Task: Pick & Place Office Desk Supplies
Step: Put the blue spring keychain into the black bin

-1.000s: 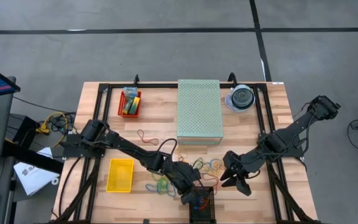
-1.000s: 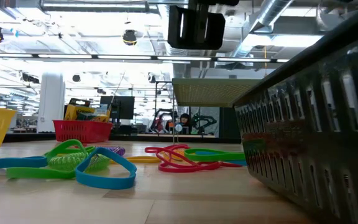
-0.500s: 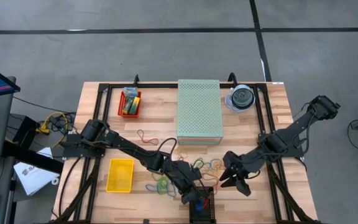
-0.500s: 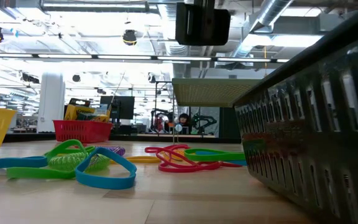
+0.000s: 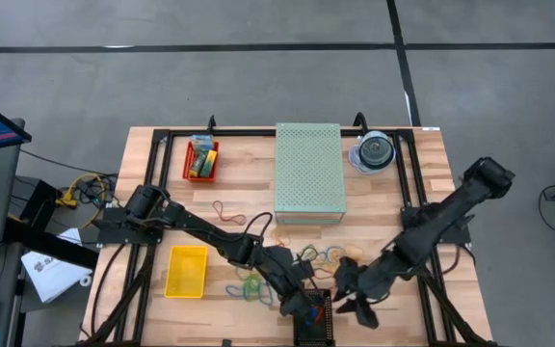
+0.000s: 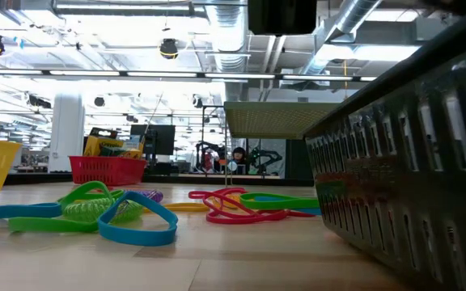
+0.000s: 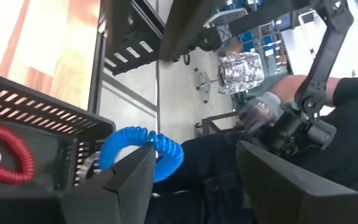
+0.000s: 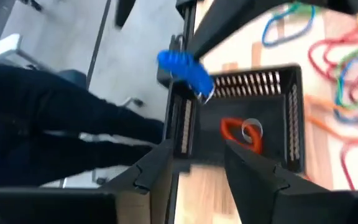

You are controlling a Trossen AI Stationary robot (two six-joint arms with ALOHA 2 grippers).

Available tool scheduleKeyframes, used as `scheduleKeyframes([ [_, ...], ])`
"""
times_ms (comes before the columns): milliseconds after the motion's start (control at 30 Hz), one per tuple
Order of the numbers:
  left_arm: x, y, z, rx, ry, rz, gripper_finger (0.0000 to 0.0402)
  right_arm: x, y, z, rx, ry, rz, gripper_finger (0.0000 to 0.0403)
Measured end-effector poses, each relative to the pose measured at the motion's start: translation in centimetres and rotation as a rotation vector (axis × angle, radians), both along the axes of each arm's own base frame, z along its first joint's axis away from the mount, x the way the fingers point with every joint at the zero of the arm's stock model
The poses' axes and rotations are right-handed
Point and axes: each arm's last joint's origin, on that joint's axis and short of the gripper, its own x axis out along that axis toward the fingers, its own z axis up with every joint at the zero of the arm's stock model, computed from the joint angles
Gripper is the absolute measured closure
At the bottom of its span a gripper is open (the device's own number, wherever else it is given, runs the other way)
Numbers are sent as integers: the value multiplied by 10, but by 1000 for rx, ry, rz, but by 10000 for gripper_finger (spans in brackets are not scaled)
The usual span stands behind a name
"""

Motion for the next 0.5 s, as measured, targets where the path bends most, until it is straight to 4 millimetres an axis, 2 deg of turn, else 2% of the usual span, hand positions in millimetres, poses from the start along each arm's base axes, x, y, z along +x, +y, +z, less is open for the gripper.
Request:
scheduleKeyframes([
  [100, 0, 0, 0, 0, 0, 0, 198, 13, 5, -10, -4, -44, -10, 236],
  [233, -1, -2, 1, -14, 4, 1, 209, 20, 7, -18, -14, -51, -29, 209],
  [500, -1, -3, 2, -20, -5, 0, 213, 28, 9, -15, 3, -135, -18, 184],
])
